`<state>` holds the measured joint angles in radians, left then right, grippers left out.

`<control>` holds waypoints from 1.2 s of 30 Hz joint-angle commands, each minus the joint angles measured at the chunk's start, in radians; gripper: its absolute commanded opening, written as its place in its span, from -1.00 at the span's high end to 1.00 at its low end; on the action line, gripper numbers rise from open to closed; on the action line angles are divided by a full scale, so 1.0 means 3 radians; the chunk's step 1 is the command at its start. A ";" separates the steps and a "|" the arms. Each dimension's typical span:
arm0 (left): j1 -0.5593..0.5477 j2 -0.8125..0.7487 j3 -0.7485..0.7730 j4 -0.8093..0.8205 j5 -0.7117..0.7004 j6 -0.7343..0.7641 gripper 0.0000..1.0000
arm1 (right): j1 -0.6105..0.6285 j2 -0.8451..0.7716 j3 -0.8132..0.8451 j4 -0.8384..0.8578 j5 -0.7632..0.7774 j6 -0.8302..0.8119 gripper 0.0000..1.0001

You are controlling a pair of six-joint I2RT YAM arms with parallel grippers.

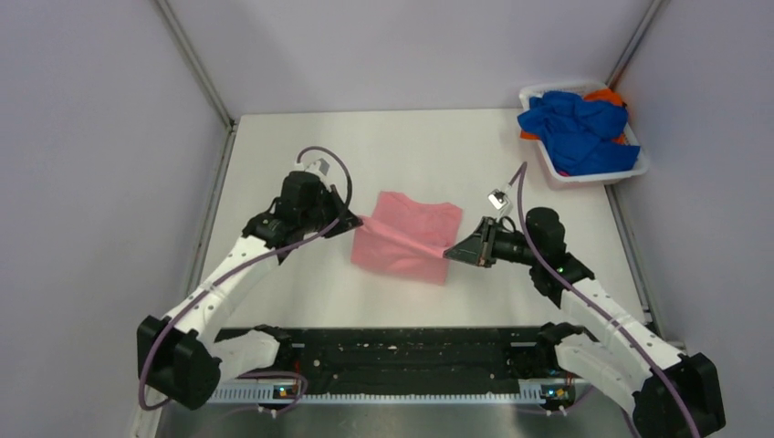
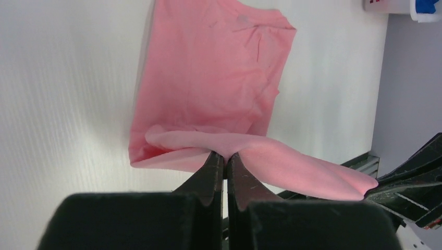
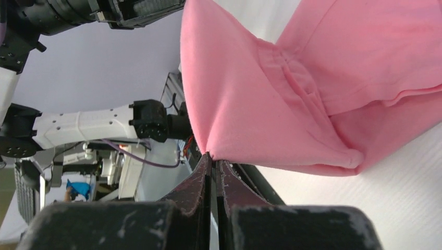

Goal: Fold and stack the t-shirts
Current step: Fold the long partially folded tshirt into a neat square

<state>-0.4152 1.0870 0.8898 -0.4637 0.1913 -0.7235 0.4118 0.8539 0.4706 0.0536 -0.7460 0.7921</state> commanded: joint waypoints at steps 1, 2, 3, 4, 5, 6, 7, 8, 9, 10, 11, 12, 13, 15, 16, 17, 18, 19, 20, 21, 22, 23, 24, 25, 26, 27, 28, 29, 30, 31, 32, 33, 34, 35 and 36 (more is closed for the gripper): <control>0.0012 0.0385 0.0415 0.0349 -0.0148 0.0157 1.00 | -0.0193 0.0090 0.0075 0.0211 0.0036 -0.0008 1.00; 0.0014 0.0481 0.0480 0.0360 -0.0157 0.0182 1.00 | -0.0231 0.0139 0.0099 0.0215 0.0060 -0.0028 1.00; 0.0022 0.0567 0.0554 0.0375 -0.0157 0.0194 1.00 | -0.0267 0.0202 0.0126 0.0215 0.0086 -0.0062 1.00; 0.0031 0.0662 0.0626 0.0384 -0.0157 0.0212 1.00 | -0.0318 0.0266 0.0154 0.0216 0.0102 -0.0094 1.00; 0.0038 0.0742 0.0695 0.0396 -0.0160 0.0236 1.00 | -0.0349 0.0324 0.0186 0.0226 0.0121 -0.0116 1.00; 0.0044 0.0829 0.0760 0.0413 -0.0168 0.0261 1.00 | -0.0381 0.0384 0.0215 0.0245 0.0160 -0.0133 1.00; 0.0049 0.0909 0.0822 0.0437 -0.0172 0.0278 1.00 | -0.0410 0.0439 0.0238 0.0272 0.0198 -0.0143 1.00; 0.0054 0.0994 0.0877 0.0467 -0.0165 0.0293 1.00 | -0.0441 0.0494 0.0265 0.0293 0.0227 -0.0146 1.00; 0.0058 0.1090 0.0931 0.0494 -0.0159 0.0301 1.00 | -0.0471 0.0535 0.0287 0.0310 0.0261 -0.0157 1.00; 0.0069 0.1179 0.0992 0.0505 -0.0148 0.0302 1.00 | -0.0500 0.0564 0.0296 0.0334 0.0296 -0.0160 1.00; 0.0074 0.1277 0.1050 0.0515 -0.0126 0.0308 1.00 | -0.0525 0.0593 0.0306 0.0357 0.0340 -0.0165 1.00; 0.0086 0.1379 0.1110 0.0526 -0.0090 0.0318 1.00 | -0.0548 0.0625 0.0310 0.0402 0.0383 -0.0162 1.00; 0.0096 0.1480 0.1178 0.0525 -0.0060 0.0323 1.00 | -0.0566 0.0661 0.0311 0.0445 0.0413 -0.0163 1.00; 0.0133 0.1681 0.1316 0.0510 0.0017 0.0331 1.00 | -0.0579 0.0786 0.0314 0.0596 0.0443 -0.0128 1.00; 0.0147 0.1776 0.1383 0.0506 0.0056 0.0331 1.00 | -0.0581 0.0862 0.0313 0.0686 0.0457 -0.0094 1.00; 0.0168 0.1890 0.1441 0.0503 0.0097 0.0329 1.00 | -0.0584 0.0933 0.0320 0.0769 0.0483 -0.0061 1.00; 0.0186 0.1962 0.1505 0.0496 0.0137 0.0323 1.00 | -0.0590 0.1017 0.0338 0.0831 0.0507 -0.0051 1.00; 0.0199 0.2037 0.1560 0.0486 0.0166 0.0323 1.00 | -0.0602 0.1103 0.0362 0.0881 0.0525 -0.0050 1.00; 0.0222 0.2108 0.1636 0.0475 0.0183 0.0338 1.00 | -0.0617 0.1186 0.0386 0.0918 0.0554 -0.0042 1.00; 0.0234 0.2176 0.1680 0.0477 0.0172 0.0357 1.00 | -0.0624 0.1272 0.0407 0.0960 0.0586 -0.0028 1.00; 0.0252 0.2251 0.1730 0.0463 0.0158 0.0359 1.00 | -0.0631 0.1352 0.0423 0.1007 0.0622 -0.0019 1.00; 0.0265 0.2317 0.1777 0.0438 0.0178 0.0381 1.00 | -0.0645 0.1439 0.0455 0.1018 0.0680 -0.0033 1.00; 0.0273 0.2384 0.1824 0.0424 0.0194 0.0394 1.00 | -0.0655 0.1519 0.0496 0.0997 0.0717 -0.0066 1.00; 0.0275 0.2444 0.1854 0.0408 0.0200 0.0404 1.00 | -0.0664 0.1599 0.0528 0.0992 0.0745 -0.0091 1.00; 0.0280 0.2499 0.1883 0.0400 0.0206 0.0418 1.00 | -0.0665 0.1682 0.0561 0.1011 0.0772 -0.0113 1.00; 0.0280 0.2556 0.1911 0.0393 0.0207 0.0431 1.00 | -0.0667 0.1764 0.0590 0.1033 0.0785 -0.0132 1.00; 0.0282 0.2606 0.1944 0.0383 0.0195 0.0432 1.00 | -0.0667 0.1847 0.0632 0.1056 0.0788 -0.0152 1.00; 0.0284 0.2669 0.1983 0.0366 0.0196 0.0437 1.00 | -0.0672 0.1934 0.0675 0.1060 0.0800 -0.0163 1.00; 0.0287 0.2725 0.2023 0.0349 0.0207 0.0440 1.00 | -0.0672 0.2013 0.0716 0.1072 0.0815 -0.0164 1.00; 0.0290 0.2788 0.2078 0.0323 0.0217 0.0440 1.00 | -0.0675 0.2093 0.0751 0.1099 0.0824 -0.0173 1.00; 0.0294 0.2856 0.2134 0.0280 0.0244 0.0444 1.00 | -0.0678 0.2172 0.0787 0.1135 0.0831 -0.0176 1.00; 0.0297 0.2926 0.2214 0.0225 0.0259 0.0447 0.93 | -0.0686 0.2254 0.0830 0.1142 0.0838 -0.0183 1.00; 0.0304 0.2993 0.2296 0.0162 0.0266 0.0444 0.75 | -0.0694 0.2330 0.0885 0.1129 0.0840 -0.0205 0.92; 0.0310 0.3044 0.2359 0.0116 0.0280 0.0443 0.52 | -0.0712 0.2436 0.0947 0.1092 0.0852 -0.0223 0.73; 0.0310 0.3081 0.2413 0.0086 0.0287 0.0439 0.31 | -0.0723 0.2515 0.1022 0.1058 0.0879 -0.0234 0.42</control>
<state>-0.3378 1.9717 1.5227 -0.4057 0.2707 -0.6060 0.2173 1.5372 0.6872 0.3313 -0.5129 0.7574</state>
